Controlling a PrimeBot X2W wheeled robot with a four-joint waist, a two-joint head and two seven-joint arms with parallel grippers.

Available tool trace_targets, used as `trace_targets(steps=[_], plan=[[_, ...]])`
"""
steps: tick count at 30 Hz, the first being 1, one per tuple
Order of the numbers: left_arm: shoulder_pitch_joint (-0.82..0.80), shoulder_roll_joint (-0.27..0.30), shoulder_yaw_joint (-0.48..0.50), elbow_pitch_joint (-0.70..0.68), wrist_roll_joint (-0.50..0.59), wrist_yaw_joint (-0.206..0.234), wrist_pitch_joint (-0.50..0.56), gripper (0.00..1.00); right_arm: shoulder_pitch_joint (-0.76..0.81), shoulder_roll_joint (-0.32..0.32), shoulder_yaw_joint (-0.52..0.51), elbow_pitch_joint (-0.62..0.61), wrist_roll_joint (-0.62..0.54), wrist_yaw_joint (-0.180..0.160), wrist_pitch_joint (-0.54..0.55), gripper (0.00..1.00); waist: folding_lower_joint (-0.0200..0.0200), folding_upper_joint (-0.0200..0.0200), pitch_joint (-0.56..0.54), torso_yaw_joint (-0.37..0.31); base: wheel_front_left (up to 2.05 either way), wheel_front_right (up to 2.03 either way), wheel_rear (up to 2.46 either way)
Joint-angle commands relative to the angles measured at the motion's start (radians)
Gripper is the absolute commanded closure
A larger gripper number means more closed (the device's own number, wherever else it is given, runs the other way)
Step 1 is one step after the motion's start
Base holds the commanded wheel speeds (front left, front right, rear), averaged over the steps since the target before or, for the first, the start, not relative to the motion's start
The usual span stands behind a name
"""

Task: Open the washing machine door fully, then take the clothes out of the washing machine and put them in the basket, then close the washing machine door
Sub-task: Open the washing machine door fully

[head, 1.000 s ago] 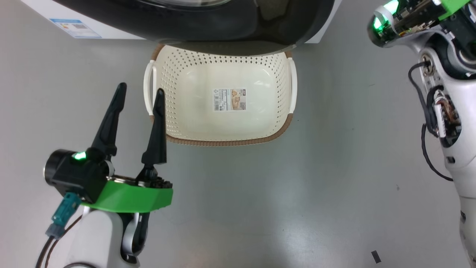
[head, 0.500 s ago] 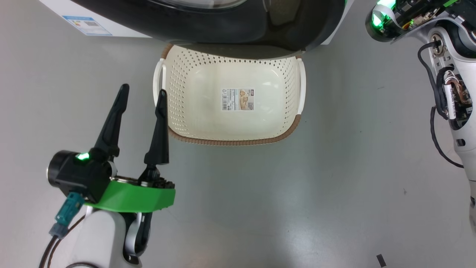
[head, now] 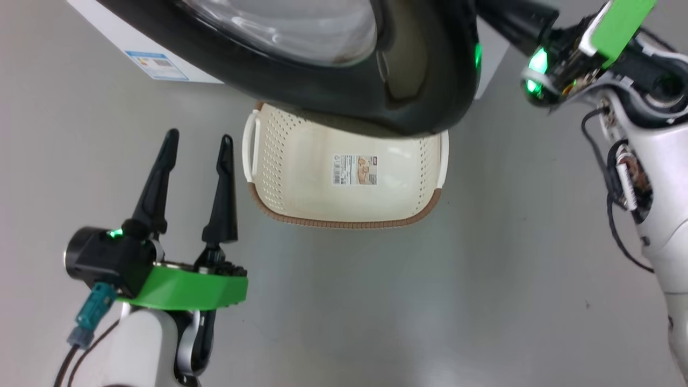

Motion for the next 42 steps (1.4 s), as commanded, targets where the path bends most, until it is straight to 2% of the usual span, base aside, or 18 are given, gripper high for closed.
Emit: trace_targets(steps=[1, 28, 42], plan=[[0.031, 0.025, 0.03, -0.019, -0.01, 0.007, -0.005, 0.0, 0.026, 0.03, 0.018, -0.032, -0.011, 0.007, 0.011, 1.0, 0.0, 0.0, -0.026, 0.017, 0.0, 0.0, 0.0], [0.137, 0.025, 0.02, 0.018, -0.052, 0.03, -0.005, 0.0, 0.282, 0.098, 0.072, -0.063, -0.11, 0.007, 0.056, 1.0, 0.0, 0.0, -0.281, 0.158, 0.0, 0.0, 0.0], [0.156, 0.025, 0.001, 0.03, -0.065, 0.031, -0.005, 0.0, 0.327, 0.125, 0.093, -0.036, -0.143, 0.007, 0.052, 1.0, 0.0, 0.0, -0.324, 0.259, 0.0, 0.0, 0.0]])
